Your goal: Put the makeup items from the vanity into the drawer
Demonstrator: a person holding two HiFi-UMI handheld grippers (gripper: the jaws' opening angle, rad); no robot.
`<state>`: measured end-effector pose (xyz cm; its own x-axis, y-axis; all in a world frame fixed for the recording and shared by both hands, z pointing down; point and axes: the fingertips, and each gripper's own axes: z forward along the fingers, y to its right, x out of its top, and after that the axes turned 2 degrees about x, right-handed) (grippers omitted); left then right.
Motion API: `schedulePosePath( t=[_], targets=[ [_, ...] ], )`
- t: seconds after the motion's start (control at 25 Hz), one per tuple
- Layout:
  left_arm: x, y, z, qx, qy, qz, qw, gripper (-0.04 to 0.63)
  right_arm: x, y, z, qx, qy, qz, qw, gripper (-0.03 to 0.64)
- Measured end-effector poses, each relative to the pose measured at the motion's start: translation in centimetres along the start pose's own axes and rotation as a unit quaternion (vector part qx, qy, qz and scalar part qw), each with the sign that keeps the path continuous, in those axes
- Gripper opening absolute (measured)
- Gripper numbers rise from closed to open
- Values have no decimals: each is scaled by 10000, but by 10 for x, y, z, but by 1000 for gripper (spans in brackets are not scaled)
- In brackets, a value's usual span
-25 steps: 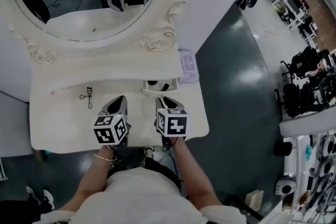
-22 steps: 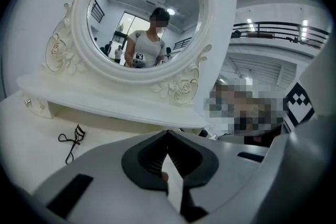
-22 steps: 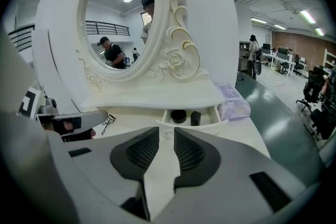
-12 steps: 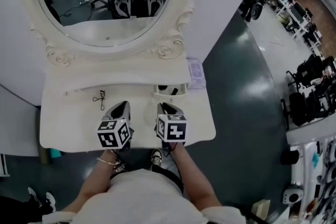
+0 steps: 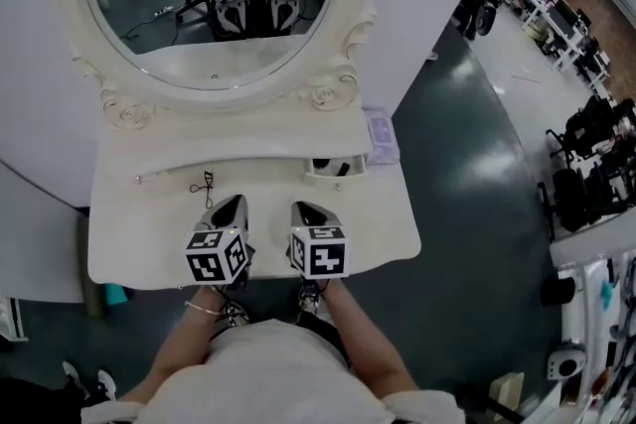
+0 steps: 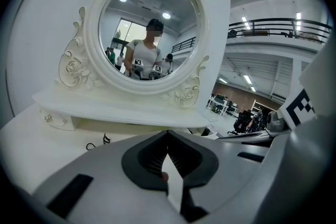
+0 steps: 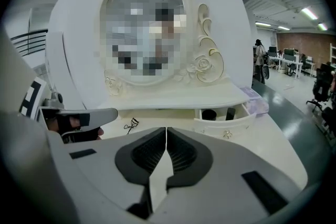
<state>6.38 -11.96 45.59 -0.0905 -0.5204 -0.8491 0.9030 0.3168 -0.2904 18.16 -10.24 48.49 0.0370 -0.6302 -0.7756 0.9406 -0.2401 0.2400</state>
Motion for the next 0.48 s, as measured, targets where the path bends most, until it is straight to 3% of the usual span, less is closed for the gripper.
schedulePosePath(
  t=[0.48],
  targets=[
    [-2,-13,-10,-74,-13,148,9999,3,-6,-17,-1,-110,-6,38,9999,21]
  ],
)
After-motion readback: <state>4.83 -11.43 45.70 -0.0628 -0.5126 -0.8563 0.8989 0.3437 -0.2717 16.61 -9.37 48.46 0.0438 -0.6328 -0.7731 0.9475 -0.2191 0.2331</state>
